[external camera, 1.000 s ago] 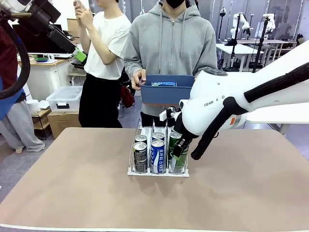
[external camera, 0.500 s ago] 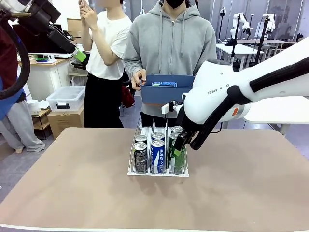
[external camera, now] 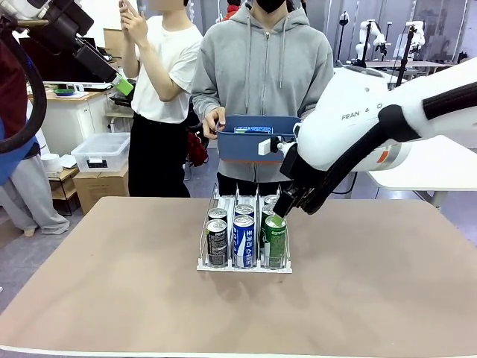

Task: Fill the beverage cans into the dispenser.
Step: Pick up the Ionic drink handed by the human.

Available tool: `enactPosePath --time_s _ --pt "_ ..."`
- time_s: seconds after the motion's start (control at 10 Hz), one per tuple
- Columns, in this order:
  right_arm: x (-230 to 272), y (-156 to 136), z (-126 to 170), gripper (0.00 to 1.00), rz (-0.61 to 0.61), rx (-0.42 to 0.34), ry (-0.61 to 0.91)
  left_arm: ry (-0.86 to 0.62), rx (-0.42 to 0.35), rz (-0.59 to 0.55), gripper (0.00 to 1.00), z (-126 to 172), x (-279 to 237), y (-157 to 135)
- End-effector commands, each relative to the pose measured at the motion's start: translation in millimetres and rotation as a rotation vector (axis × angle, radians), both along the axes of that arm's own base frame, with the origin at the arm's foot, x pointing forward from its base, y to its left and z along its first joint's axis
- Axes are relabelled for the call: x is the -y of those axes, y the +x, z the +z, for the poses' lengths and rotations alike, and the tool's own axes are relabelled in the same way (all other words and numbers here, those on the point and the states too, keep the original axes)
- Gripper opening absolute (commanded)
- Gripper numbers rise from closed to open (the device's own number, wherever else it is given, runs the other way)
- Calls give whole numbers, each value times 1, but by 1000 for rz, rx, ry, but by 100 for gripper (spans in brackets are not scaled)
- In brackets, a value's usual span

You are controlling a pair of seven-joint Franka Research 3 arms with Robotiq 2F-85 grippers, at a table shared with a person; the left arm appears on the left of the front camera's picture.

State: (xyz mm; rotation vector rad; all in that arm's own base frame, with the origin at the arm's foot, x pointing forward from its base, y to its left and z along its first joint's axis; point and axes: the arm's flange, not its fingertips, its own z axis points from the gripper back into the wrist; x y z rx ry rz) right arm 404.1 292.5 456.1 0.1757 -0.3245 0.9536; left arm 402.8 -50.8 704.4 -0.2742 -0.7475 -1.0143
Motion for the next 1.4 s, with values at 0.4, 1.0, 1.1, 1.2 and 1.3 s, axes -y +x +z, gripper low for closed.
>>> enactPosePath --time_s 0.4,1.0,1.1,1.2,1.3 --pt "-7 6 -11 100 7 -17 -16 0 0 8 100 0 -2 1" --pt "-7 6 -11 100 7 -17 -16 0 0 8 100 0 -2 1" --pt "-7 6 -11 100 7 -17 -16 0 0 8 100 0 -2 1" --pt "-7 6 -11 100 7 -17 -16 0 0 8 100 0 -2 1" --pt "-7 6 -11 100 7 -17 -16 0 0 8 100 0 -2 1"
